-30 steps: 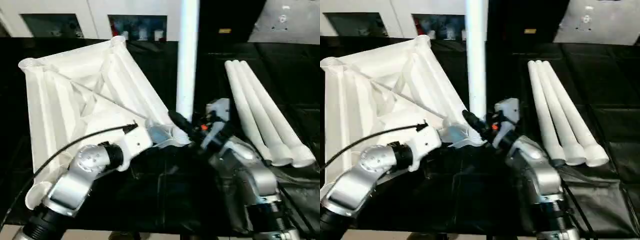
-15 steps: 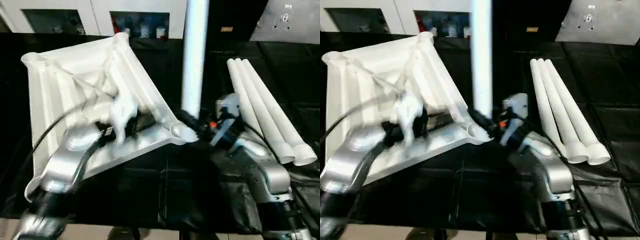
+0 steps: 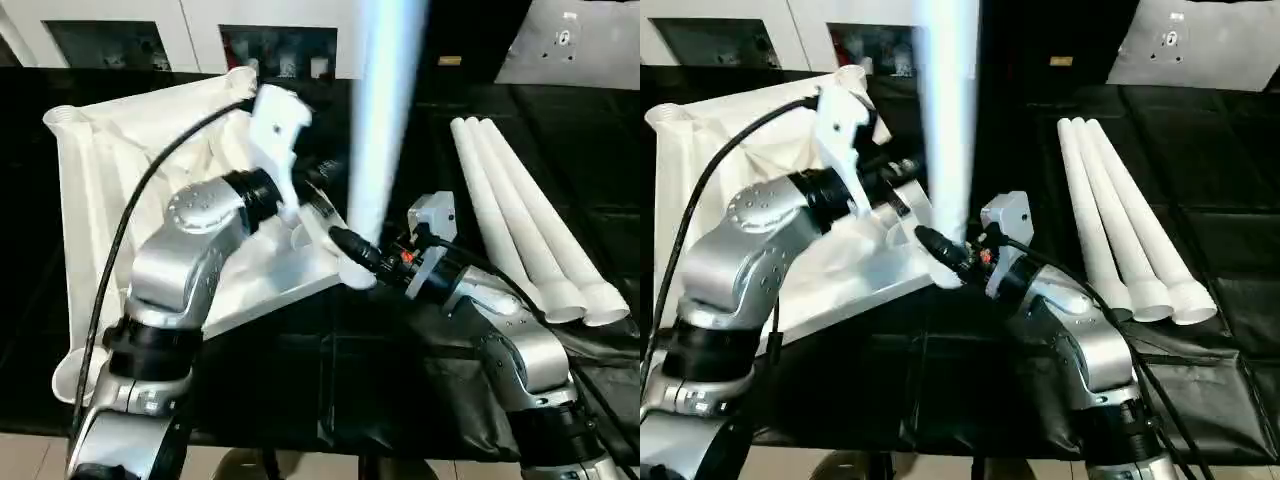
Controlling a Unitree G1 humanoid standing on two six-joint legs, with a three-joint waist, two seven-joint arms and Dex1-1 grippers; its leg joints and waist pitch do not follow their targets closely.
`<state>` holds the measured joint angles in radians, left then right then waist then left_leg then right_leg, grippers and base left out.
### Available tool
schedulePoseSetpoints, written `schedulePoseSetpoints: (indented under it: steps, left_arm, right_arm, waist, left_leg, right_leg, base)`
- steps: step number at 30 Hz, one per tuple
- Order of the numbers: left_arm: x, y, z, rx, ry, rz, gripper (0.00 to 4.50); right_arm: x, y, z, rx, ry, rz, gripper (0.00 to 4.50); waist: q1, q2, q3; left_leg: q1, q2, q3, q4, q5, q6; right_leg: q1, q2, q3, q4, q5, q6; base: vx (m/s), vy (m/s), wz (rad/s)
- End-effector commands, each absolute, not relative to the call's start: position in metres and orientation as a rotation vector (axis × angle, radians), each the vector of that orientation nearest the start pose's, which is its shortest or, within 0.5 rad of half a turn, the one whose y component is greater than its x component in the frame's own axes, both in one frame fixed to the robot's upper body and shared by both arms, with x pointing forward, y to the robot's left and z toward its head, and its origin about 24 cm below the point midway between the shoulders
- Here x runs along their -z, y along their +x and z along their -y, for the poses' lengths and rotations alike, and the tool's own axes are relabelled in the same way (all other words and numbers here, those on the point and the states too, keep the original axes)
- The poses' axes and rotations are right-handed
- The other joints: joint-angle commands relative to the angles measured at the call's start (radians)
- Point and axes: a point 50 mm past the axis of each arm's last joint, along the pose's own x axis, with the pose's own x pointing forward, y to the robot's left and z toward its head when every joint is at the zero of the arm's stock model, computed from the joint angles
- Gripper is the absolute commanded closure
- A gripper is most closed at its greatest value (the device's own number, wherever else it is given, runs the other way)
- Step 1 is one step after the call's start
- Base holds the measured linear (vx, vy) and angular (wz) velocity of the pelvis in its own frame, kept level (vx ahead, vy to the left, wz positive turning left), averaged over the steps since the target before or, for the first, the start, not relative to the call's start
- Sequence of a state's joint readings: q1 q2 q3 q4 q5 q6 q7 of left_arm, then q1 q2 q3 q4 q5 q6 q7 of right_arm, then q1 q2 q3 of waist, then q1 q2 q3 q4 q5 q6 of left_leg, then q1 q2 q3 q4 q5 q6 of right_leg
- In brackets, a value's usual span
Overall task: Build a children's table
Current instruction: Insert table leg to table base
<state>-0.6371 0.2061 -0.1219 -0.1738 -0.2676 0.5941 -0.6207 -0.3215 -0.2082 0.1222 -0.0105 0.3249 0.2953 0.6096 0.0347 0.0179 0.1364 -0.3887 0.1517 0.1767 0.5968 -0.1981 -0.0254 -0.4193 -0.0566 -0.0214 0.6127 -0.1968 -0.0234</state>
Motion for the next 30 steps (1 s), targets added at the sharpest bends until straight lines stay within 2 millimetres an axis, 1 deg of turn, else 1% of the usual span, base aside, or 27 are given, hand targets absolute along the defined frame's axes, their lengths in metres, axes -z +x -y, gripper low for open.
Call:
schedulePoseSetpoints:
  steps: [1, 3, 4, 5, 6, 8, 11, 12, 13, 14, 15, 16, 17, 18, 19, 20, 21, 22, 23, 25, 26, 27, 29, 30]
  left_arm:
    - [-0.203, 0.293, -0.058, 1.039, 0.166, 0.148, 3.08]
    - [-0.205, 0.290, -0.054, 1.049, 0.187, 0.152, 3.08]
    - [-0.206, 0.287, -0.050, 1.059, 0.196, 0.156, 3.08]
    - [-0.207, 0.285, -0.047, 1.069, 0.212, 0.162, 3.08]
    - [-0.207, 0.284, -0.047, 1.073, 0.218, 0.165, 3.08]
    - [-0.206, 0.284, -0.047, 1.072, 0.213, 0.159, 3.08]
    - [-0.206, 0.288, -0.052, 1.027, 0.184, 0.151, 3.08]
    - [-0.205, 0.291, -0.056, 0.999, 0.174, 0.143, 3.08]
    - [-0.204, 0.295, -0.062, 0.965, 0.169, 0.136, 3.08]
    - [-0.203, 0.299, -0.070, 0.927, 0.172, 0.130, 2.81]
    - [-0.198, 0.304, -0.081, 0.901, 0.188, 0.105, 2.81]
    - [-0.195, 0.305, -0.088, 0.898, 0.204, 0.088, 2.81]
    - [-0.184, 0.306, -0.102, 0.893, 0.250, 0.036, 2.75]
    - [-0.181, 0.306, -0.104, 0.891, 0.256, 0.019, 2.75]
    - [-0.181, 0.306, -0.104, 0.891, 0.256, 0.019, 2.75]
    - [-0.171, 0.301, -0.109, 0.934, 0.256, -0.039, 2.75]
    - [-0.163, 0.299, -0.112, 0.946, 0.257, -0.082, 2.75]
    - [-0.158, 0.297, -0.114, 0.951, 0.257, -0.111, 2.75]
    - [-0.148, 0.294, -0.116, 0.970, 0.284, -0.155, 2.75]
    - [-0.143, 0.292, -0.117, 0.982, 0.293, -0.175, 2.75]
    - [-0.132, 0.289, -0.117, 0.993, 0.294, -0.212, 2.75]
    - [-0.125, 0.288, -0.117, 0.995, 0.291, -0.230, 2.75]
    - [-0.113, 0.285, -0.116, 1.004, 0.270, -0.264, 2.75]
    - [-0.105, 0.285, -0.115, 0.997, 0.266, -0.282, 2.75]
  right_arm:
    - [-0.107, 0.299, 0.112, -0.788, 0.040, 0.019, 2.60]
    - [-0.108, 0.301, 0.113, -0.775, 0.037, 0.021, 2.60]
    - [-0.109, 0.303, 0.112, -0.769, 0.034, 0.023, 2.60]
    - [-0.110, 0.305, 0.111, -0.766, 0.032, 0.027, 2.60]
    - [-0.111, 0.306, 0.111, -0.765, 0.031, 0.029, 2.60]
    - [-0.113, 0.307, 0.109, -0.764, 0.032, 0.033, 2.60]
    - [-0.117, 0.309, 0.107, -0.765, 0.036, 0.043, 2.60]
    - [-0.117, 0.309, 0.108, -0.765, 0.039, 0.045, 2.60]
    - [-0.118, 0.310, 0.109, -0.763, 0.041, 0.047, 2.60]
    - [-0.119, 0.310, 0.110, -0.760, 0.043, 0.047, 2.60]
    - [-0.120, 0.311, 0.113, -0.756, 0.044, 0.045, 2.60]
    - [-0.120, 0.311, 0.115, -0.752, 0.043, 0.041, 2.60]
    - [-0.120, 0.311, 0.119, -0.747, 0.037, 0.031, 2.60]
    - [-0.120, 0.312, 0.120, -0.746, 0.035, 0.028, 2.60]
    - [-0.120, 0.312, 0.120, -0.746, 0.035, 0.028, 2.60]
    - [-0.119, 0.312, 0.123, -0.745, 0.027, 0.017, 2.60]
    - [-0.119, 0.311, 0.124, -0.746, 0.023, 0.010, 2.60]
    - [-0.119, 0.311, 0.124, -0.746, 0.022, 0.006, 2.60]
    - [-0.118, 0.311, 0.125, -0.748, 0.017, 0.002, 2.60]
    - [-0.118, 0.311, 0.125, -0.749, 0.015, 0.000, 2.60]
    - [-0.118, 0.310, 0.125, -0.751, 0.014, -0.005, 2.60]
    - [-0.118, 0.310, 0.125, -0.752, 0.013, -0.008, 2.60]
    - [-0.117, 0.308, 0.124, -0.757, 0.014, -0.013, 2.60]
    - [-0.116, 0.307, 0.122, -0.761, 0.015, -0.017, 2.60]
  waist:
    - [0.002, -0.003, -0.075]
    - [0.001, -0.004, -0.073]
    - [0.001, -0.004, -0.073]
    - [0.001, -0.003, -0.075]
    - [0.001, -0.006, -0.073]
    - [0.001, -0.005, -0.075]
    - [0.000, -0.005, -0.078]
    - [0.000, -0.003, -0.077]
    - [0.001, -0.003, -0.078]
    - [0.001, -0.003, -0.078]
    - [0.001, -0.003, -0.076]
    - [0.001, -0.003, -0.076]
    - [0.000, 0.000, -0.075]
    - [-0.004, 0.002, -0.075]
    - [-0.004, 0.002, -0.075]
    - [-0.001, 0.005, -0.076]
    - [0.001, 0.009, -0.076]
    - [0.001, 0.008, -0.077]
    - [0.001, 0.008, -0.077]
    - [0.002, 0.008, -0.076]
    - [0.003, 0.010, -0.076]
    - [0.003, 0.011, -0.073]
    - [0.002, 0.009, -0.073]
    - [0.002, 0.010, -0.071]
  left_leg:
    - [0.014, 0.070, -0.024, -0.061, -0.006, 0.132]
    - [0.015, 0.069, -0.023, -0.062, -0.030, 0.113]
    - [0.014, 0.069, -0.023, -0.062, -0.033, 0.110]
    - [0.015, 0.069, -0.024, -0.062, -0.026, 0.107]
    - [0.014, 0.068, -0.024, -0.061, -0.020, 0.107]
    - [0.013, 0.066, -0.024, -0.060, -0.011, 0.109]
    - [0.013, 0.065, -0.024, -0.058, 0.015, 0.120]
    - [0.013, 0.066, -0.023, -0.057, 0.017, 0.124]
    - [0.013, 0.065, -0.023, -0.057, 0.018, 0.125]
    - [0.013, 0.066, -0.024, -0.057, 0.021, 0.128]
    - [0.013, 0.064, -0.024, -0.057, 0.017, 0.129]
    - [0.013, 0.063, -0.024, -0.057, 0.013, 0.128]
    - [0.014, 0.062, -0.025, -0.059, 0.003, 0.125]
    - [0.018, 0.062, -0.023, -0.060, -0.009, 0.111]
    - [0.018, 0.062, -0.023, -0.060, -0.009, 0.111]
    - [0.020, 0.065, -0.023, -0.061, 0.001, 0.103]
    - [0.021, 0.067, -0.023, -0.061, 0.004, 0.103]
    - [0.022, 0.067, -0.023, -0.061, 0.009, 0.103]
    - [0.022, 0.067, -0.022, -0.061, 0.012, 0.105]
    - [0.020, 0.067, -0.023, -0.062, 0.007, 0.108]
    - [0.022, 0.068, -0.022, -0.062, 0.002, 0.103]
    - [0.020, 0.068, -0.023, -0.064, -0.010, 0.099]
    - [0.020, 0.067, -0.022, -0.064, -0.026, 0.090]
    - [0.019, 0.067, -0.022, -0.065, -0.034, 0.086]
  right_leg:
    - [0.066, -0.083, 0.042, -0.054, 0.020, -0.303]
    - [0.067, -0.082, 0.043, -0.059, -0.024, -0.294]
    - [0.067, -0.081, 0.044, -0.059, -0.026, -0.291]
    - [0.068, -0.082, 0.043, -0.058, -0.018, -0.288]
    - [0.068, -0.081, 0.044, -0.058, -0.008, -0.285]
    - [0.069, -0.080, 0.043, -0.055, 0.011, -0.287]
    - [0.069, -0.078, 0.042, -0.050, 0.057, -0.294]
    - [0.069, -0.078, 0.042, -0.049, 0.069, -0.298]
    - [0.070, -0.078, 0.042, -0.048, 0.074, -0.299]
    - [0.070, -0.078, 0.042, -0.047, 0.079, -0.300]
    - [0.069, -0.076, 0.041, -0.049, 0.072, -0.298]
    - [0.069, -0.077, 0.041, -0.049, 0.064, -0.295]
    - [0.068, -0.077, 0.041, -0.052, 0.041, -0.287]
    - [0.066, -0.075, 0.041, -0.053, 0.020, -0.277]
    - [0.066, -0.075, 0.041, -0.053, 0.020, -0.277]
    - [0.065, -0.075, 0.041, -0.050, 0.033, -0.283]
    - [0.063, -0.075, 0.041, -0.049, 0.038, -0.286]
    - [0.063, -0.075, 0.041, -0.047, 0.049, -0.289]
    - [0.061, -0.073, 0.041, -0.046, 0.063, -0.294]
    - [0.062, -0.075, 0.041, -0.046, 0.064, -0.296]
    - [0.062, -0.076, 0.041, -0.047, 0.062, -0.298]
    - [0.062, -0.077, 0.041, -0.048, 0.050, -0.297]
    - [0.064, -0.078, 0.043, -0.051, 0.034, -0.292]
    - [0.064, -0.078, 0.043, -0.052, 0.025, -0.288]
  base:
    - [0.000, 0.000, 0.00]
    - [0.000, 0.000, 0.00]
    - [0.000, 0.000, 0.00]
    - [0.000, 0.000, 0.00]
    - [0.000, 0.000, 0.00]
    - [0.000, 0.000, 0.00]
    - [0.000, 0.000, 0.00]
    - [0.000, 0.000, 0.00]
    - [0.000, 0.000, 0.00]
    - [0.000, 0.000, 0.00]
    - [0.000, 0.000, 0.00]
    - [0.000, 0.000, 0.00]
    - [0.000, 0.000, 0.00]
    - [0.000, 0.000, 0.00]
    - [0.000, 0.000, 0.00]
    - [0.000, 0.000, 0.00]
    - [0.000, 0.000, 0.00]
    - [0.000, 0.000, 0.00]
    - [0.000, 0.000, 0.00]
    - [0.000, 0.000, 0.00]
    - [0.000, 0.000, 0.00]
    - [0.000, 0.000, 0.00]
    - [0.000, 0.000, 0.00]
    - [0.000, 0.000, 0.00]
